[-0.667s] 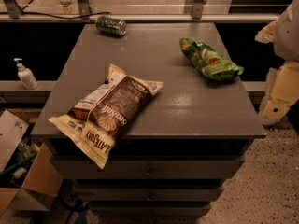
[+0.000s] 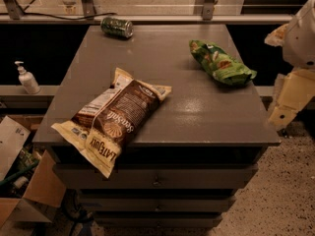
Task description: Move green rice chip bag near green can
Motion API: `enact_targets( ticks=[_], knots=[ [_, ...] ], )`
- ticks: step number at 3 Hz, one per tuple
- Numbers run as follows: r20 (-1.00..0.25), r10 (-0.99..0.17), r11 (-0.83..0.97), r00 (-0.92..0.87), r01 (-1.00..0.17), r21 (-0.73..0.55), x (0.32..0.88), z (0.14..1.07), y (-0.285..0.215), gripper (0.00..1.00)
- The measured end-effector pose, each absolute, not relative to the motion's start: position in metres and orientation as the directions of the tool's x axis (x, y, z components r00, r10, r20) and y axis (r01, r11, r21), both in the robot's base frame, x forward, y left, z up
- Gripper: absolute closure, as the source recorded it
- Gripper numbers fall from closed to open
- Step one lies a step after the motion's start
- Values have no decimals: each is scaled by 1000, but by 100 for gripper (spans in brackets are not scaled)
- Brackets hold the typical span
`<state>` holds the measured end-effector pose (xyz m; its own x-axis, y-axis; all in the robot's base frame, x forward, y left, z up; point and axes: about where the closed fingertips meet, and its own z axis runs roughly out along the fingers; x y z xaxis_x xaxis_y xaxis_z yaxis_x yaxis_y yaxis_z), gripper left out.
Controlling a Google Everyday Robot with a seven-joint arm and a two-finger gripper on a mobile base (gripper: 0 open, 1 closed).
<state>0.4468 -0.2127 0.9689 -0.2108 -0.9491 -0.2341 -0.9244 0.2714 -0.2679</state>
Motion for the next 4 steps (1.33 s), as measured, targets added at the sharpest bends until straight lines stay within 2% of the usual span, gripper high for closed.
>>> enact_targets(
  ticks=[1,3,4],
  knots=[
    [-279,-936,294,-212,-909,-295,472,944,-204,0],
    [-347,-916,328,-200,-873,-361,560,905,-181,0],
    [-319,-928,314,-192,-864,-394,638,863,-167,0]
  ],
)
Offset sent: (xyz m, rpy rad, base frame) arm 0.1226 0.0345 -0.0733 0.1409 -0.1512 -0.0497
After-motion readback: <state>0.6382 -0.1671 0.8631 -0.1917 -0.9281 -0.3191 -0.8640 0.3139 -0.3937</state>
